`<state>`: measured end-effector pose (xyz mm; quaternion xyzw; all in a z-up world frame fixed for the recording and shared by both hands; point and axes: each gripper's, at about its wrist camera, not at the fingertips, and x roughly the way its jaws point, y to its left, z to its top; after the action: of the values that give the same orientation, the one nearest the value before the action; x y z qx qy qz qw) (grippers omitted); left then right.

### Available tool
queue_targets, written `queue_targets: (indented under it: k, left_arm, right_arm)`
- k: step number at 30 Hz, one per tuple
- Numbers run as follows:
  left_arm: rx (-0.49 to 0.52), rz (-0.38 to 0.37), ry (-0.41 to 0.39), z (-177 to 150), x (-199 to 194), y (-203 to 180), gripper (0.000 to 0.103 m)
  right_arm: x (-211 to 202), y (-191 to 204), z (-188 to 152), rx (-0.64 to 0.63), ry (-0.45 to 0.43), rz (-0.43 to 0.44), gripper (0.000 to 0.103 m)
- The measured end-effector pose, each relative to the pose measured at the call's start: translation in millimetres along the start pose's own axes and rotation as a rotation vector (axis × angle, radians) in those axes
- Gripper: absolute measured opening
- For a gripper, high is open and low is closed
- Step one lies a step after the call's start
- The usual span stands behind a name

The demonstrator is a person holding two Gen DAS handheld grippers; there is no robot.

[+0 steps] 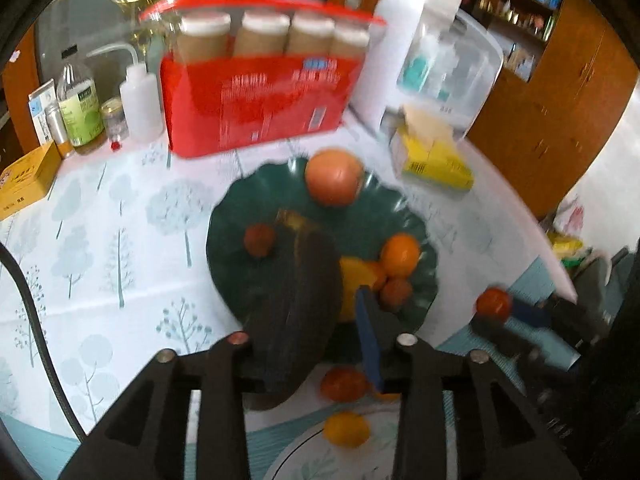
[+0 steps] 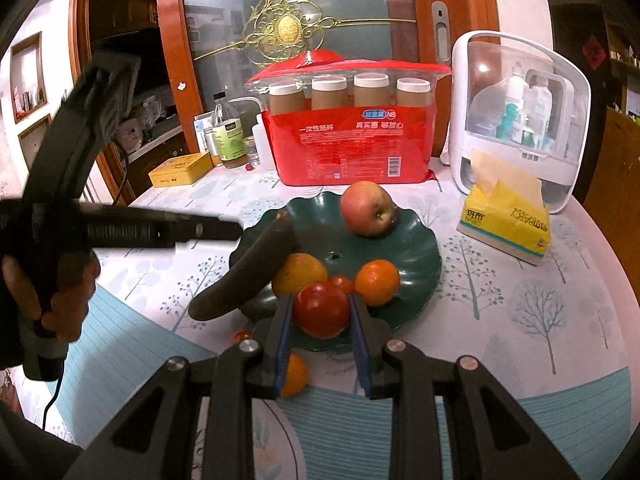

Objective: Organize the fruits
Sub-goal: 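Carry the banana and tomato onto the green plate and open both grippers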

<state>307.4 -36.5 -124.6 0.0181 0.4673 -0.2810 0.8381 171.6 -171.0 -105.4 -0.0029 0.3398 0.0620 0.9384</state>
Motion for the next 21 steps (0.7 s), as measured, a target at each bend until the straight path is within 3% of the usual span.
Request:
queue_targets:
  k: [1, 2, 8, 15, 21]
  left_arm:
    - [0.001, 0.005, 0.036, -3, 7, 0, 0.049]
    - [0.001, 0.011, 0.055, -5, 11, 1, 0.050]
    - [0.027, 0.056, 0.140, -13, 35, 1, 0.050]
    - [0.037, 0.082, 0.178, -10, 55, 3, 0.050]
    - [0.038, 0.073, 0.171, -7, 60, 4, 0.036]
  right_arm:
    - [0, -1, 1, -0.001, 0.000, -0.001, 0.027]
    - [0, -1, 1, -0.001, -0.001, -0.001, 0.027]
    - [4, -9, 8, 0.006, 0.001, -0.005, 0.027]
    - [13, -14, 13, 0.011, 0.012, -0.010, 0.027]
    - [18, -19, 16, 0.015, 0.017, -0.024, 0.027]
